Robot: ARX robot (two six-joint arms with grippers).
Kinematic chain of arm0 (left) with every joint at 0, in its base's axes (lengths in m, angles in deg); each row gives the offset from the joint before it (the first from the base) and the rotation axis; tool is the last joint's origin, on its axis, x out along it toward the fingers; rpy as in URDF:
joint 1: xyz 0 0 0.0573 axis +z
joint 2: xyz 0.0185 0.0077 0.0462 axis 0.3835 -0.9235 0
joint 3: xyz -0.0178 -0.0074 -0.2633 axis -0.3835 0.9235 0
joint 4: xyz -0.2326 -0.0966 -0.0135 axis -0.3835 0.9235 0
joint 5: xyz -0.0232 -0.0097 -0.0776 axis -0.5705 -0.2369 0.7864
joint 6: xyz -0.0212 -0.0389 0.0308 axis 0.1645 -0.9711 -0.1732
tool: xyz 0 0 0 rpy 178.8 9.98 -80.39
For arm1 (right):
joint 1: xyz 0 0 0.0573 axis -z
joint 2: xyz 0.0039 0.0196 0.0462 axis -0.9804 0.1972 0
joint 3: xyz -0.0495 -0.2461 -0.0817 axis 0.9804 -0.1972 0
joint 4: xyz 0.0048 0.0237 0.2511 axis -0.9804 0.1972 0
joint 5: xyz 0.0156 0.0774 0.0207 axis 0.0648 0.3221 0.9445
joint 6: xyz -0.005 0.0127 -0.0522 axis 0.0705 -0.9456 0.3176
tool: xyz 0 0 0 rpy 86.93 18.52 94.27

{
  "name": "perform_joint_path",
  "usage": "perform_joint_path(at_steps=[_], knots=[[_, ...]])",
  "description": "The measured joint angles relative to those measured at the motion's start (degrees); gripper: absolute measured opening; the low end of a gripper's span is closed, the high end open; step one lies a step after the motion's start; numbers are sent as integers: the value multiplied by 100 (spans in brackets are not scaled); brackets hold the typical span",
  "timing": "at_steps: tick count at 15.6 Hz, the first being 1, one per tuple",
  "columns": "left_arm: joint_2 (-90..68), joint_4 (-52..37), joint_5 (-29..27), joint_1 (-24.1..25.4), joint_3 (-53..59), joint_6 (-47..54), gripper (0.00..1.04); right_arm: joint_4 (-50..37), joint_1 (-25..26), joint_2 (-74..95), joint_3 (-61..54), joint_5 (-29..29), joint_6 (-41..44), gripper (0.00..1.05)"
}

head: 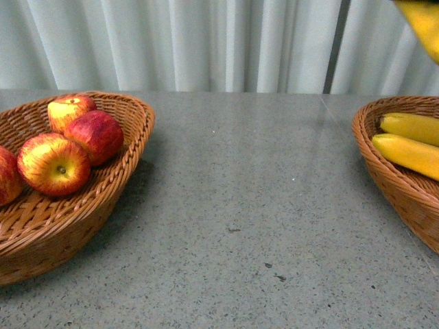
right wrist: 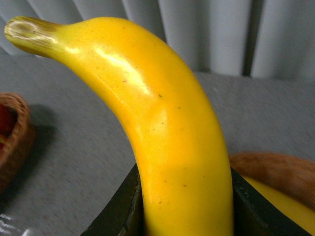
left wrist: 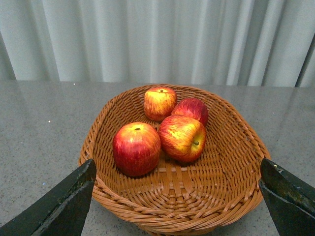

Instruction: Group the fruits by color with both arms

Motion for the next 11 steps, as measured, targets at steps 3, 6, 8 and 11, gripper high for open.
perform_joint_path(at_steps=[3, 6, 8, 11], knots=[[0, 0, -2, 0, 0, 0, 98, 26, 955, -468, -1366, -153, 719, 36], [0, 0, 0, 0, 0, 0, 98, 11, 1305, -601, -2061, -173, 1147, 36], [0, 2, 0, 0, 0, 0, 98, 15, 1320, -662, -2173, -131, 1270, 45], [0, 0, 0, 0, 0, 0, 98, -289, 1327, -922, -2205, -81, 1172, 80]])
